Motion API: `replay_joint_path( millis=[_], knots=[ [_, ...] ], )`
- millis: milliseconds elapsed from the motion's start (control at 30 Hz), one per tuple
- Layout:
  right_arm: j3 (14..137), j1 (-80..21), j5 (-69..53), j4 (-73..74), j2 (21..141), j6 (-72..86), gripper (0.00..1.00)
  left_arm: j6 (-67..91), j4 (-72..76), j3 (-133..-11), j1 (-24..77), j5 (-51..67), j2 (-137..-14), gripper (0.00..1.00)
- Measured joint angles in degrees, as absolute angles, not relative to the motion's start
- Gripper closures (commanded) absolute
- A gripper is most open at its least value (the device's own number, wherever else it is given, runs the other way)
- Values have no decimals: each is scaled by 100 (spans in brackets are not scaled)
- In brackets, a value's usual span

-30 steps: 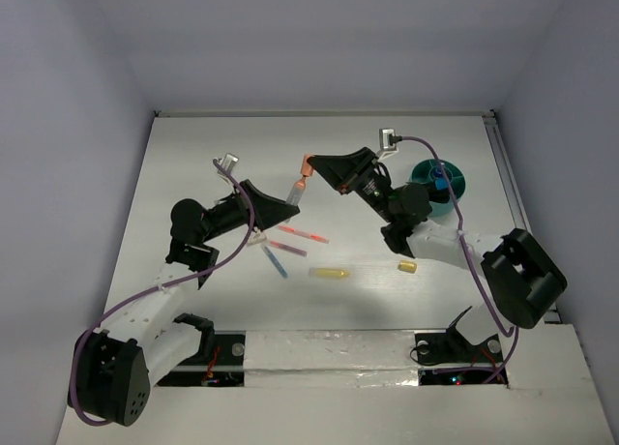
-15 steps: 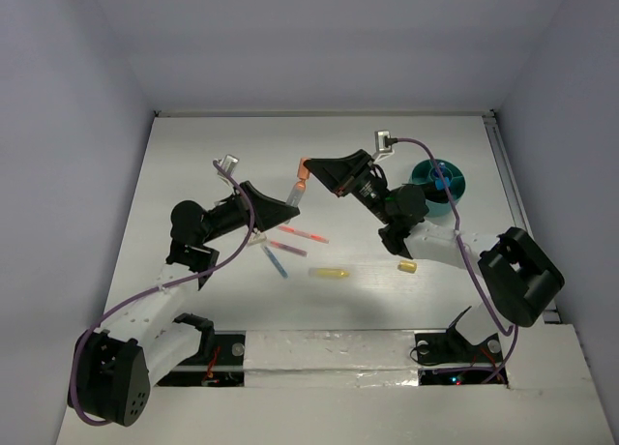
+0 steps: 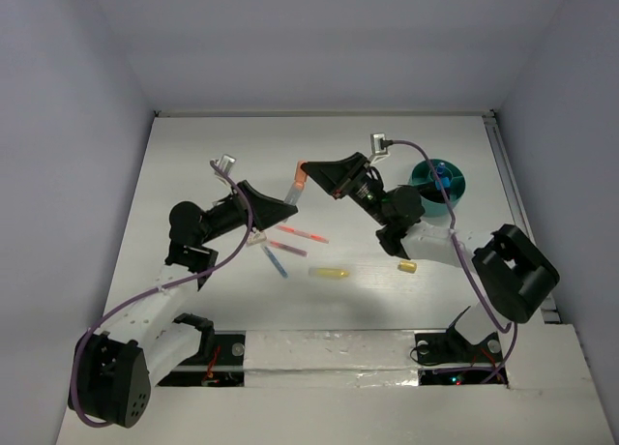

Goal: Sort the stationery into containers
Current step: Close the pen cap on the pen.

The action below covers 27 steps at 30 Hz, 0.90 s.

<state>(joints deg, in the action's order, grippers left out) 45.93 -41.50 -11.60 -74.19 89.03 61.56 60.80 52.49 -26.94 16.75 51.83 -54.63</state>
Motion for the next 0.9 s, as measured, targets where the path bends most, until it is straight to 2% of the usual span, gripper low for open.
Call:
replay_joint_path(
  millis=[900],
  knots=[
    [4228,-4598,-419,-7773,8965,6246,98,6355,5736,-2163,1656,4499,-5111,100]
  ],
)
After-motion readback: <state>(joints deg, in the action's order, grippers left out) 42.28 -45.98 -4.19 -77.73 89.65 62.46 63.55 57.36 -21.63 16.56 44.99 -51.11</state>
